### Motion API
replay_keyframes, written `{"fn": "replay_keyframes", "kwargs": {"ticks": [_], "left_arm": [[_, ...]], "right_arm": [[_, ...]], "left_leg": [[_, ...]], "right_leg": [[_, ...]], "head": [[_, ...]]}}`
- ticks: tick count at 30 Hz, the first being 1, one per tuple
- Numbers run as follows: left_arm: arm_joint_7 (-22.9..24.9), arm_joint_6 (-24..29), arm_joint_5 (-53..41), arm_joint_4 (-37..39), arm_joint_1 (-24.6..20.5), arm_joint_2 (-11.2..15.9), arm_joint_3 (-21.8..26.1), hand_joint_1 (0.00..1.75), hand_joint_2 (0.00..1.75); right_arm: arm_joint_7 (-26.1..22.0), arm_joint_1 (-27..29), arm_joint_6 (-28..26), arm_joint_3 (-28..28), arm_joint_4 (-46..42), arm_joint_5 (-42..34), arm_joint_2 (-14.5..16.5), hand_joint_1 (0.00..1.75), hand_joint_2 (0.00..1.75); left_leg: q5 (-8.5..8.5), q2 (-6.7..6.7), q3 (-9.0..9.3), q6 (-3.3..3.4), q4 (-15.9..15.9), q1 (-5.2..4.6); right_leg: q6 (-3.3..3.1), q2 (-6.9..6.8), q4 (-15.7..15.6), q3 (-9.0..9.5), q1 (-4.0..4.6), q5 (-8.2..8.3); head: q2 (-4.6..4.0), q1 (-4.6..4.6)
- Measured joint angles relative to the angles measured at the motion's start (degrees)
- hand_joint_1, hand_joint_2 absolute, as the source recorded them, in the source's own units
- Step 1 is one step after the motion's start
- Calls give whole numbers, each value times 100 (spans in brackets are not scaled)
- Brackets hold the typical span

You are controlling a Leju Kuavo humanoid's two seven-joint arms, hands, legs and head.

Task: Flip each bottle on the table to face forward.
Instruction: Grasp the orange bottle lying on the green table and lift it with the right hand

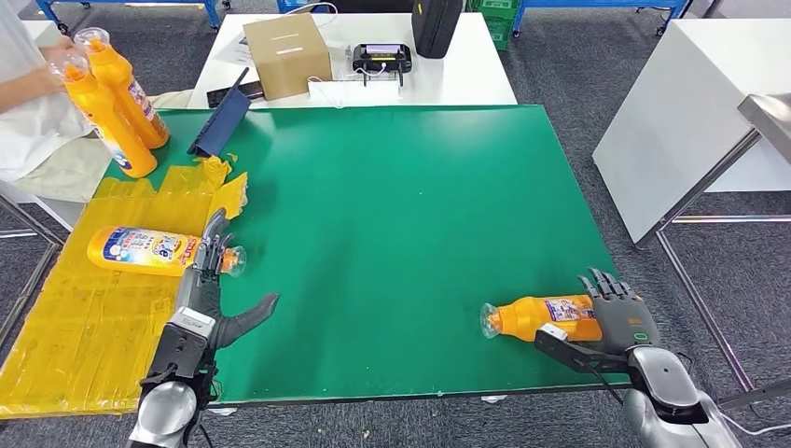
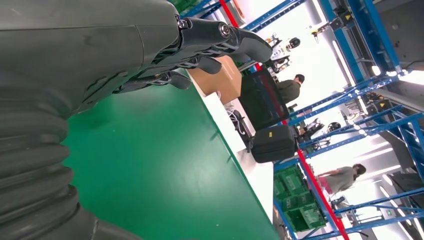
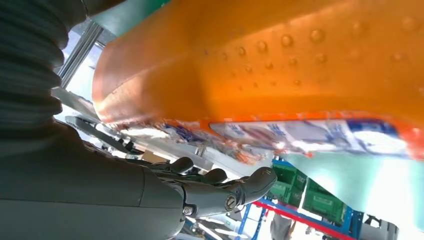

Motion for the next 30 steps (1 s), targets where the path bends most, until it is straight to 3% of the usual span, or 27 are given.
{"fn": "replay_keyframes", "kwargs": {"ticks": [1, 5, 12, 17, 20, 23, 30], "left_arm": [[1, -1, 2, 1, -2, -1, -2, 0, 175], [1, -2, 6, 23, -13, -2, -9, 0, 175], [1, 4, 43, 47, -22, -4, -39, 0, 175], [1, 7, 56, 72, -25, -5, -45, 0, 175], [33, -12, 16, 92, -26, -5, -73, 0, 175], [141, -57, -181, 91, 2, -3, -139, 0, 175], [277, -184, -404, 78, 102, 7, -342, 0, 175]], "right_arm": [[-2, -6, 2, 1, 36, 8, 1, 143, 175], [-18, -36, 15, 12, 180, 59, 12, 156, 175], [-115, -187, 14, 19, 379, 7, 26, 158, 175], [-180, -248, 10, 62, 449, -50, 33, 174, 175], [-302, -260, -182, 101, 447, -187, 73, 175, 175], [-569, -131, -741, 39, 203, -677, 268, 175, 175], [-1373, 346, -1753, -226, -1373, -2404, 1277, 175, 175]], "left_leg": [[3, 0, 2, 4, 0, 0], [9, 0, 6, 14, 0, -1], [10, -4, 13, 16, 1, -1], [9, -3, 11, 16, 1, 0], [9, -4, 7, 15, 1, 1], [9, -7, -5, 15, 1, 1], [12, -9, -32, 4, 0, 5]], "right_leg": [[0, 0, -1, 4, 0, 1], [-5, 0, -2, 13, -2, 10], [7, -2, -2, 27, -2, 12], [9, -2, -1, 63, -1, 11], [10, -2, -1, 77, 0, 11], [11, -3, 1, 74, 1, 11], [8, -7, 15, 35, 4, 6]], "head": [[0, 0], [0, -1], [0, -1], [0, -1], [0, 0], [0, 1], [0, -3]]}}
